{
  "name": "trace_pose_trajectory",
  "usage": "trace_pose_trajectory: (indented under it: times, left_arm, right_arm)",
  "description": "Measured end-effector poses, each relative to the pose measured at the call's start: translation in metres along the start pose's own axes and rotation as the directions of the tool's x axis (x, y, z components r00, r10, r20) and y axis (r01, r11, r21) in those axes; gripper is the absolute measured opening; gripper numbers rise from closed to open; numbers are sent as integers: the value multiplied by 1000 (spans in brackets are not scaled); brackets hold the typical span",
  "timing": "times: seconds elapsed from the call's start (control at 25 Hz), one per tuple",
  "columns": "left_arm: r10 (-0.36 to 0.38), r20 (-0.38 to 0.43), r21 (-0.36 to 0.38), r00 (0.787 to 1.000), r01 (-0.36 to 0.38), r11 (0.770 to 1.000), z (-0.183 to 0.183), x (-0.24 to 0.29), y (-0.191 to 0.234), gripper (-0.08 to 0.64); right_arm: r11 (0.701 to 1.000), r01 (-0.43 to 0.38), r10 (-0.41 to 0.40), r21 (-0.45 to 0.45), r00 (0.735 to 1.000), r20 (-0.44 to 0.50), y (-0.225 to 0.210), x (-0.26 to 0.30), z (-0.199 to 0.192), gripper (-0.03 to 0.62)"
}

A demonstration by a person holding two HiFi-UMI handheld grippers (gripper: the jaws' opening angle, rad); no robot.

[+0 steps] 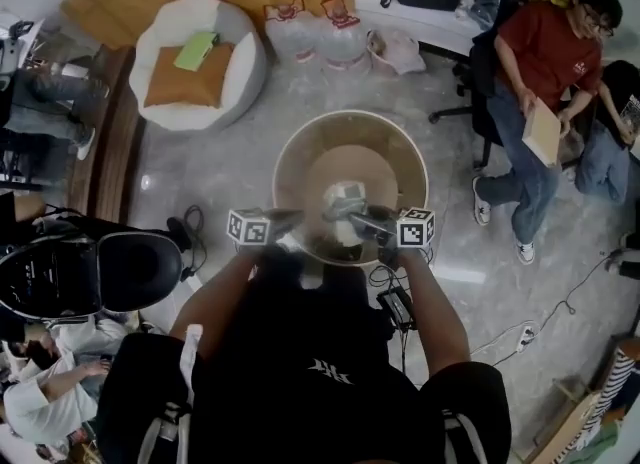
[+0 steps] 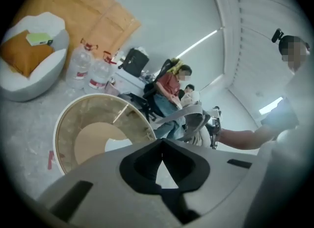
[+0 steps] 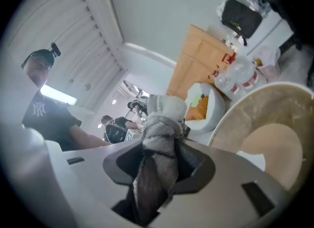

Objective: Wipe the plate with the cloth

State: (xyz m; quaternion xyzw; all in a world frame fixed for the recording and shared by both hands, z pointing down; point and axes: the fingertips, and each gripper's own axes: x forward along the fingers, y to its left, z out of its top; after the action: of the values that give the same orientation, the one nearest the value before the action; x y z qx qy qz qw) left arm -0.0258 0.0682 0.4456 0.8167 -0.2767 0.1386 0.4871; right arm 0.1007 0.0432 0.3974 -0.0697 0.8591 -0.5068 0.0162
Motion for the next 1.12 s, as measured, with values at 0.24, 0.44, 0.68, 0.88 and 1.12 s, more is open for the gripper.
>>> trace_pose_trajectory:
  times: [0.24,0.44,0.68,0.88,1.12]
  left_arm:
    - [-126,92,164,988,110,980,59,-56,-73,6]
    - [-276,171,334,946,208,919,95,-114,-127,6]
    - [-400,98,551,911,285,784,87,-166,-190,6]
    - [-490,75,626,868,342,701,76,-237,-226,6]
    - [-598,73,551,798,468,691,33,-299,-205,6]
  right_arm:
    - [964,94,-21,-248,959,282,113,-45,65,149]
    - [886,234,-34,-401,894,447,202,-61,68,148]
    - [784,389,-98,-484,847,522,281,-54,50,147]
    - [736,447,-136,-509,834,535,331,-13,33,147]
    - [736,505,-210,-451,803,557,355,34,-25,147]
